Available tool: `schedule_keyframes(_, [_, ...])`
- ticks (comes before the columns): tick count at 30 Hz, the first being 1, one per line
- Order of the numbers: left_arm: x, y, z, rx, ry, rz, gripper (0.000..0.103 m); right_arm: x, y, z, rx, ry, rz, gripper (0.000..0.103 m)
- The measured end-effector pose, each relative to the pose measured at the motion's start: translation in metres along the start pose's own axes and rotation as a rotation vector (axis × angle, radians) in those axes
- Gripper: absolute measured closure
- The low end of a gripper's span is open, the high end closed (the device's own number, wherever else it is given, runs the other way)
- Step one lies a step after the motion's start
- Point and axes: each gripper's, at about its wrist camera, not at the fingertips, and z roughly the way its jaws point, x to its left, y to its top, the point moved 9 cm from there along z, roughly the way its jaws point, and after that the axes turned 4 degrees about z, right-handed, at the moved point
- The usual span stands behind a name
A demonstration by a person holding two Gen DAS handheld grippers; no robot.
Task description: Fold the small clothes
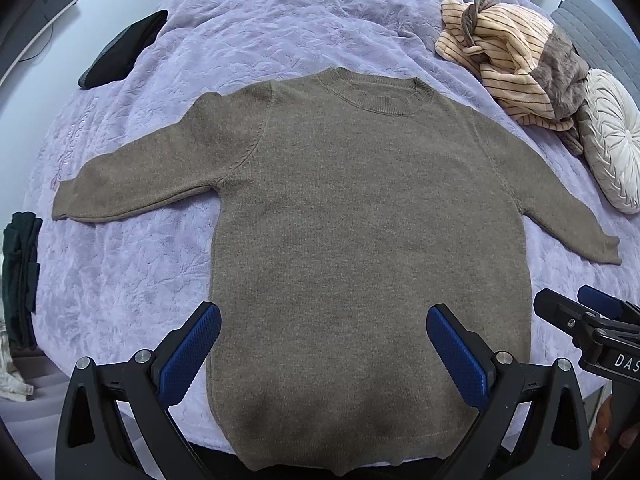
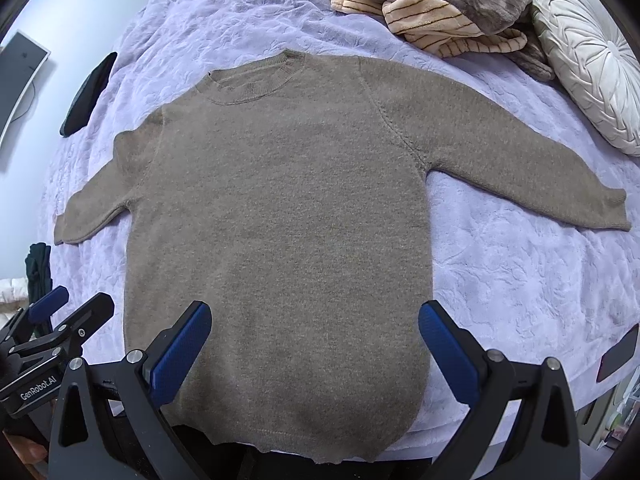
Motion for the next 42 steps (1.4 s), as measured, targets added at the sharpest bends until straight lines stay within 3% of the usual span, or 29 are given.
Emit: schedule_keyframes(42, [-0.004, -0.0017, -0.0015, 0.0, 0.002, -0.011, 0.0, 0.0017, 0.0004, 0.0015, 0.018, -0.008, -0.02, 0.0])
